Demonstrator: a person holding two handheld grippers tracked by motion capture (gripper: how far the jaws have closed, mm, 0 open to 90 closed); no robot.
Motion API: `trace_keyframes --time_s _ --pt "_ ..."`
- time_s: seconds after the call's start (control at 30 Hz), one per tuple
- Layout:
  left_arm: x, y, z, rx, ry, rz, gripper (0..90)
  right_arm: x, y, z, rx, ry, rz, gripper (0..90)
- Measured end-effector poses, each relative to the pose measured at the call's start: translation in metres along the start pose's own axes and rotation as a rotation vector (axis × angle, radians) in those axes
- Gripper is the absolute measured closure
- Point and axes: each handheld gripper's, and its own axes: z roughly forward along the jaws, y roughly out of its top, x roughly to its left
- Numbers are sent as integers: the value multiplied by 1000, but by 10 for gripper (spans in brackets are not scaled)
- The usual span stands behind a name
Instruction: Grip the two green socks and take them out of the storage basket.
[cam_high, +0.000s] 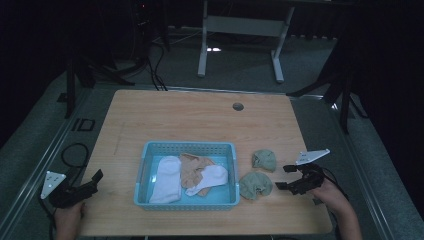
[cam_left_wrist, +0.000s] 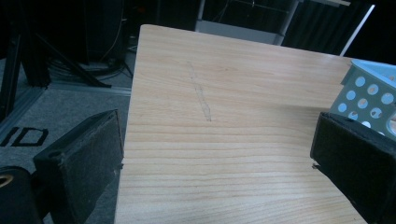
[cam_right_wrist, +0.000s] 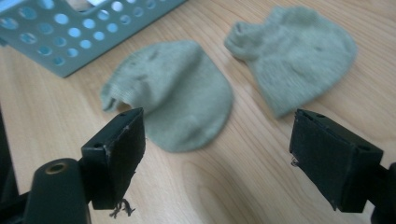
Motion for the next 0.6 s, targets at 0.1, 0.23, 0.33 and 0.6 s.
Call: trace_keyframes --time_s 0.1,0.23,0.33,0.6 --pt "0 0 0 0 0 1 24 -4 -9 -1 -10 -21 26 183" --pt "0 0 0 0 0 0 24 -10 -23 -2 -22 -76 48 180" --pt "0 0 0 1 1 1 24 -15 -34 -4 -48 -105 83 172" --pt "0 0 0 2 1 1 24 -25 -54 1 -52 -206 140 169"
